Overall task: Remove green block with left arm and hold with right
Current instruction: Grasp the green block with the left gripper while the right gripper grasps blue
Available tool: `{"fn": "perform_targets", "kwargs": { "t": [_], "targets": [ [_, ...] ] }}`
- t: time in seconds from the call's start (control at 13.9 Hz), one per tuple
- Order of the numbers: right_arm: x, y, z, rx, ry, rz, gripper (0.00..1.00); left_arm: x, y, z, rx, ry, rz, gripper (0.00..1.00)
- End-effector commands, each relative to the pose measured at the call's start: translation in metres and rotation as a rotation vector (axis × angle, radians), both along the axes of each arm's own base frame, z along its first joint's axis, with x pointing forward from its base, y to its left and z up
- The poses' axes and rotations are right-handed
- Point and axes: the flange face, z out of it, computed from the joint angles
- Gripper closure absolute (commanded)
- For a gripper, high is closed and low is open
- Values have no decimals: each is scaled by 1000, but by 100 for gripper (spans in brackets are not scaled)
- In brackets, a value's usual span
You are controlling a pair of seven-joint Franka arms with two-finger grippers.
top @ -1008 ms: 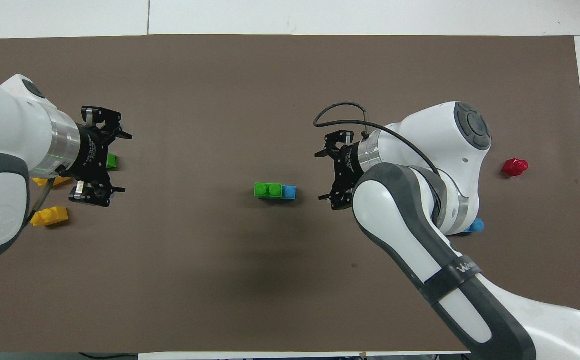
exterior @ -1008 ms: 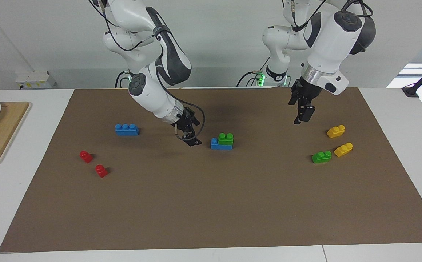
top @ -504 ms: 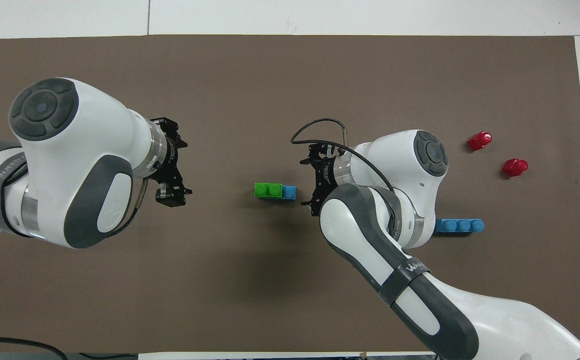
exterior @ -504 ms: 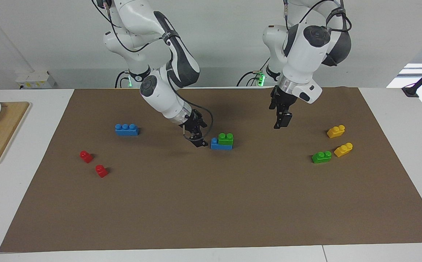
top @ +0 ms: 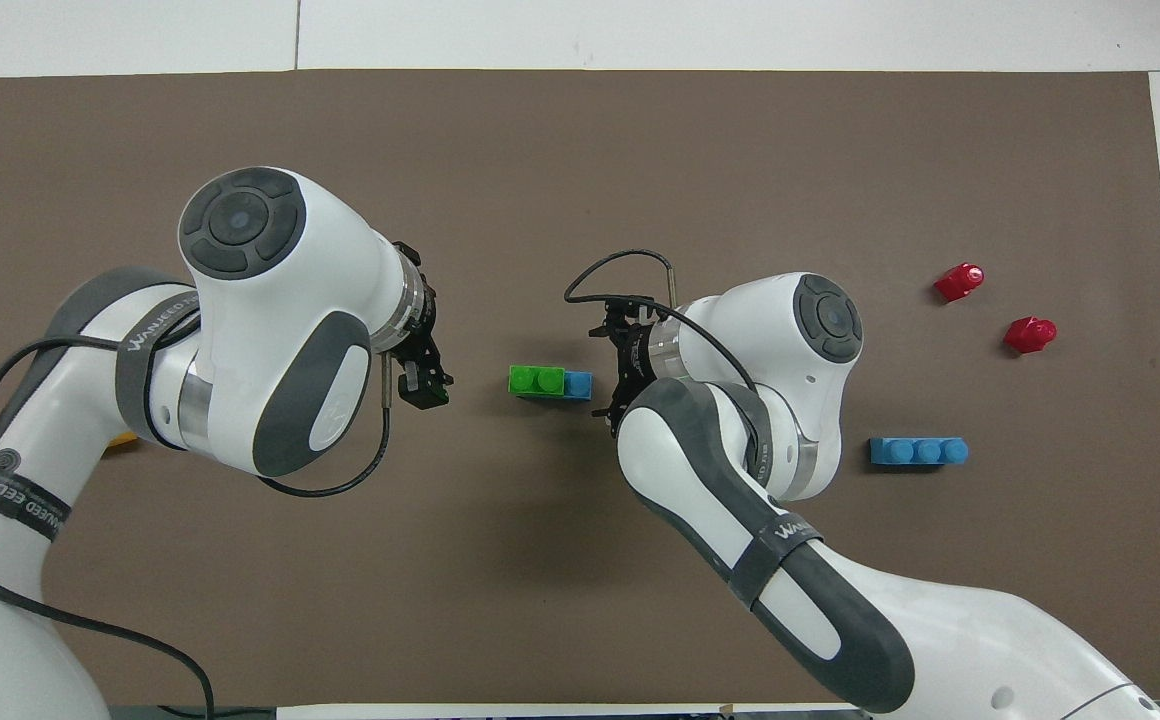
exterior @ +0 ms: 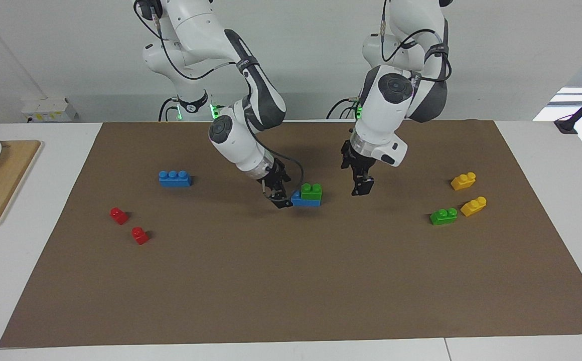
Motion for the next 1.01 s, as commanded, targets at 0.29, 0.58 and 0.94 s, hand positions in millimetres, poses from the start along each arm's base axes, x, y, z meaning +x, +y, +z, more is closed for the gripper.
{"fn": "perform_targets", "kwargs": {
  "t": [0.29,0.58,0.94],
  "targets": [
    [-5,19,-30,-1,-26,-49,3,7,-43,-31,15,19,23,0],
    [-8,27,-42,-12,-43,-50,3,-13,-67,-45,44,32,-34,0],
    [-8,27,-51,-22,-53,-58,12,-29,-70,-66,45,27,-47,0]
  ]
}}
